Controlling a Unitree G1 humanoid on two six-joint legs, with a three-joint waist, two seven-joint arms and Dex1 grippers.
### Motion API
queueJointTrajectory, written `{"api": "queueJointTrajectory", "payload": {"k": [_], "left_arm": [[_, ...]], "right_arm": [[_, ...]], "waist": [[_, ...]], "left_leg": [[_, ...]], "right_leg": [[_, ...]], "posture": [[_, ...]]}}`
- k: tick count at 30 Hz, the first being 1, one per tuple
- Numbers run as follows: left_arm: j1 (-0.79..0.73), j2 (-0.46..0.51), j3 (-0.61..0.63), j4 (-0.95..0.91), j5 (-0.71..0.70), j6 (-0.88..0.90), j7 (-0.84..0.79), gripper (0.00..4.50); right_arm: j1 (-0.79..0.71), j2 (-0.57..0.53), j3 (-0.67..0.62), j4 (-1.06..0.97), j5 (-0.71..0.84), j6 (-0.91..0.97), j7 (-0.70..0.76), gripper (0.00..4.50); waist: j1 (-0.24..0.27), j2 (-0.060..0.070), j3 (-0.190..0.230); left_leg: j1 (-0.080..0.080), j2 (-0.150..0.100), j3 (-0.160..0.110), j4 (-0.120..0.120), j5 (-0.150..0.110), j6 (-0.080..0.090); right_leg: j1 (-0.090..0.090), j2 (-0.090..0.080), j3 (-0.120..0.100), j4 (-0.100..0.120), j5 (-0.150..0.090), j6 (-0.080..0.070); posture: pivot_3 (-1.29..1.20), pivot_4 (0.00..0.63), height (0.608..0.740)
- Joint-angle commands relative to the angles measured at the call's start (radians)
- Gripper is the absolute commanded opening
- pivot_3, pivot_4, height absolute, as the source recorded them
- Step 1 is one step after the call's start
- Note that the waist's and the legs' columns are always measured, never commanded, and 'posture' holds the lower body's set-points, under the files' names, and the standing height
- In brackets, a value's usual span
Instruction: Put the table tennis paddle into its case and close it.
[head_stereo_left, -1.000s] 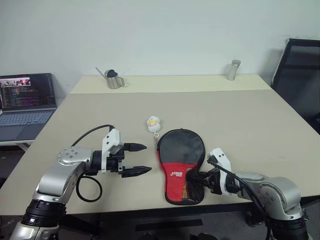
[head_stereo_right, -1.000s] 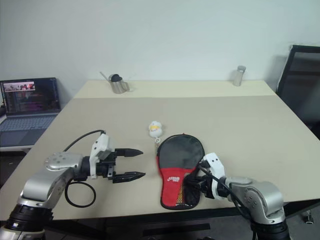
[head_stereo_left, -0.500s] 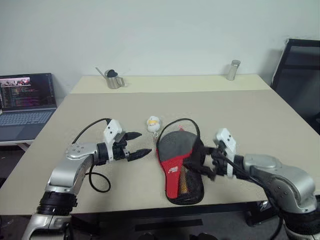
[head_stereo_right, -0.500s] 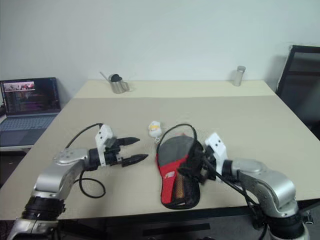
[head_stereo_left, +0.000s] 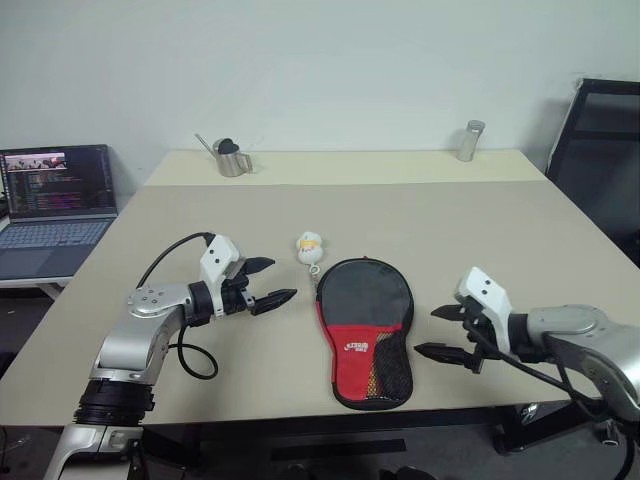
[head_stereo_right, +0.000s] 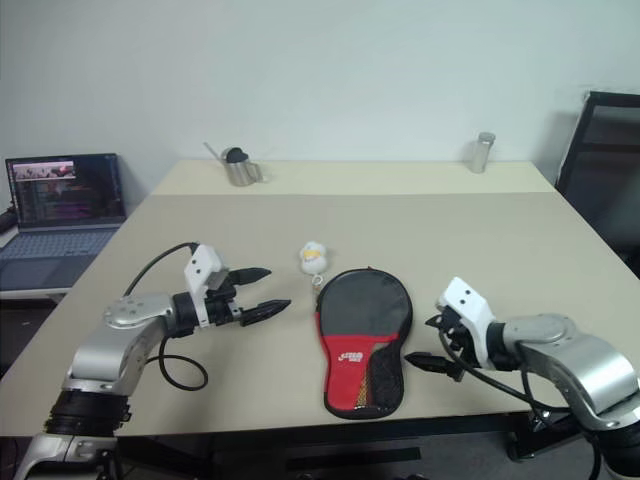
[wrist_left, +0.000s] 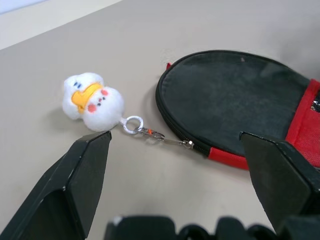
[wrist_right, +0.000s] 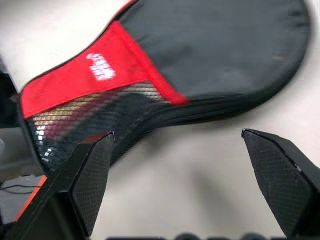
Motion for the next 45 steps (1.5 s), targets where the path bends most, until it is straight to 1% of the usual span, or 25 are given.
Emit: {"api": "queueJointTrajectory", "payload": {"k": [1, 3, 6, 12, 16, 21, 26, 30, 37, 41, 45], "left_arm": [[-0.019, 0.008, 0.025, -0.009, -0.003, -0.022, -0.002, 4.5], [-0.026, 0.009, 0.028, 0.0, 0.0, -0.023, 0.002, 4.5], [-0.042, 0.004, 0.033, 0.016, 0.001, -0.025, 0.014, 4.5], [-0.064, -0.002, 0.039, 0.037, 0.012, -0.024, 0.055, 4.5], [-0.095, -0.022, 0.032, 0.079, 0.04, -0.031, 0.109, 4.5], [-0.179, -0.08, 0.021, 0.194, 0.056, 0.031, 0.182, 4.5], [-0.278, -0.15, 0.007, 0.33, 0.092, 0.012, 0.231, 4.5], [-0.405, -0.212, -0.017, 0.529, 0.155, -0.035, 0.286, 4.5], [-0.603, -0.285, -0.047, 0.875, 0.229, -0.128, 0.263, 4.5], [-0.679, -0.312, -0.036, 1.031, 0.258, -0.147, 0.28, 4.5], [-0.715, -0.329, -0.029, 1.125, 0.289, -0.17, 0.321, 4.5]], "right_arm": [[-0.045, 0.037, -0.06, -0.016, 0.036, -0.056, 0.01, 4.47], [-0.08, 0.09, -0.063, -0.028, 0.075, -0.051, 0.002, 4.47], [-0.128, 0.186, -0.014, -0.019, 0.075, -0.05, -0.039, 4.47], [-0.153, 0.319, 0.141, 0.029, -0.027, -0.093, -0.108, 4.47], [-0.149, 0.376, 0.196, 0.08, -0.083, -0.125, -0.136, 4.47], [-0.146, 0.407, 0.235, 0.111, -0.125, -0.152, -0.138, 4.47], [-0.151, 0.423, 0.249, 0.128, -0.15, -0.167, -0.133, 4.47], [-0.152, 0.434, 0.257, 0.133, -0.164, -0.172, -0.13, 4.47], [-0.149, 0.454, 0.268, 0.129, -0.182, -0.172, -0.134, 4.47], [-0.148, 0.461, 0.265, 0.127, -0.189, -0.172, -0.137, 4.47], [-0.147, 0.466, 0.264, 0.125, -0.192, -0.171, -0.142, 4.47]], "waist": [[0.0, 0.0, 0.0], [-0.002, 0.0, 0.0], [-0.001, 0.0, 0.0], [0.0, 0.0, 0.0], [0.001, 0.0, 0.0], [0.006, 0.0, 0.0], [0.006, 0.0, 0.0], [0.008, 0.0, 0.0], [0.007, -0.001, 0.0], [0.005, -0.001, 0.0], [0.002, -0.001, 0.0]], "left_leg": [[0.0, 0.0, 0.0, 0.0, 0.0, 0.0], [0.0, 0.001, 0.0, 0.0, 0.0, 0.0], [0.0, 0.002, 0.0, 0.0, 0.0, 0.0], [0.0, 0.002, 0.0, 0.0, 0.0, 0.0], [0.0, 0.002, 0.0, 0.001, 0.0, 0.0], [0.0, 0.001, 0.0, 0.001, 0.0, 0.0], [0.0, 0.001, 0.0, 0.001, 0.0, 0.0], [0.0, 0.002, 0.0, 0.001, 0.0, 0.0], [0.0, 0.001, 0.001, 0.001, 0.0, 0.0], [0.0, 0.001, 0.003, 0.001, 0.0, 0.0], [0.0, 0.002, 0.004, 0.001, 0.0, 0.0]], "right_leg": [[0.0, 0.001, 0.0, 0.0, 0.0, 0.0], [0.0, 0.002, 0.001, 0.0, 0.0, 0.0], [0.0, 0.003, 0.0, 0.0, 0.0, -0.001], [0.0, 0.003, 0.001, 0.0, 0.0, -0.001], [0.0, 0.003, 0.001, 0.001, 0.001, -0.001], [0.0, 0.003, 0.0, 0.001, 0.001, -0.001], [0.0, 0.004, 0.0, 0.001, 0.001, -0.001], [0.0, 0.004, 0.0, 0.002, 0.001, -0.001], [0.0, 0.004, 0.0, 0.002, 0.001, 0.0], [0.0, 0.004, 0.0, 0.002, 0.001, 0.0], [0.0, 0.004, -0.001, 0.002, 0.001, 0.0]], "posture": [[0.0, 0.15, 0.74], [0.0, 0.15, 0.74], [0.0, 0.15, 0.74], [0.0, 0.15, 0.74], [0.0, 0.15, 0.74], [0.0, 0.15, 0.74], [0.0, 0.15, 0.74], [0.0, 0.15, 0.74], [0.0, 0.15, 0.74], [0.0, 0.15, 0.74], [0.0, 0.15, 0.74]]}}
